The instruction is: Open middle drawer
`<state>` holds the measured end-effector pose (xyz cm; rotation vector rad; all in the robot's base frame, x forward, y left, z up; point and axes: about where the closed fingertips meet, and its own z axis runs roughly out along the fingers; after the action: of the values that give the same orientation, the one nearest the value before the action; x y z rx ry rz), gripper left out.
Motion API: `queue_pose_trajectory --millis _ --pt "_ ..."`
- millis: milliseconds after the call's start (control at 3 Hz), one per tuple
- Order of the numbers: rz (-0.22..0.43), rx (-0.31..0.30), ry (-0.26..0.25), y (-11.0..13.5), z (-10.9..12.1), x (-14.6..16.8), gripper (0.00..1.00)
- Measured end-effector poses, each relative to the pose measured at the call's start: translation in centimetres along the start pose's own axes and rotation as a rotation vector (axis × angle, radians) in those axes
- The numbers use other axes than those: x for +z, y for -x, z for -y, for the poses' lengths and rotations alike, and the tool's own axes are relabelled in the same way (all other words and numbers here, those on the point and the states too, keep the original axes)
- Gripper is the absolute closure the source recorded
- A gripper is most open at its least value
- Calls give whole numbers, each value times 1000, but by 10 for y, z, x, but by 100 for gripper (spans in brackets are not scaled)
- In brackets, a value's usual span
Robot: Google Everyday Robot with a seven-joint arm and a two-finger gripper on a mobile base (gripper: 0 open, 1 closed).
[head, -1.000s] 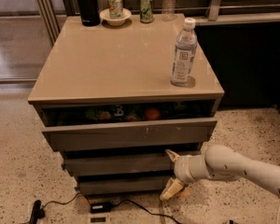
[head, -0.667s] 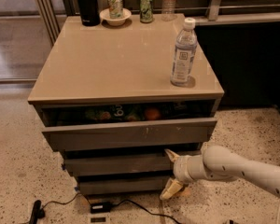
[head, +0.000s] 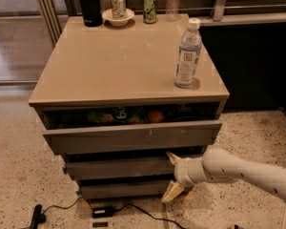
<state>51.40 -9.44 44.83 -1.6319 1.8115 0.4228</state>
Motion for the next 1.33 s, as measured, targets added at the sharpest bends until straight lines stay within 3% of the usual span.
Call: queue_pose_trajectory --millis 1333 --pt "-72 4 30 -14 14 28 0"
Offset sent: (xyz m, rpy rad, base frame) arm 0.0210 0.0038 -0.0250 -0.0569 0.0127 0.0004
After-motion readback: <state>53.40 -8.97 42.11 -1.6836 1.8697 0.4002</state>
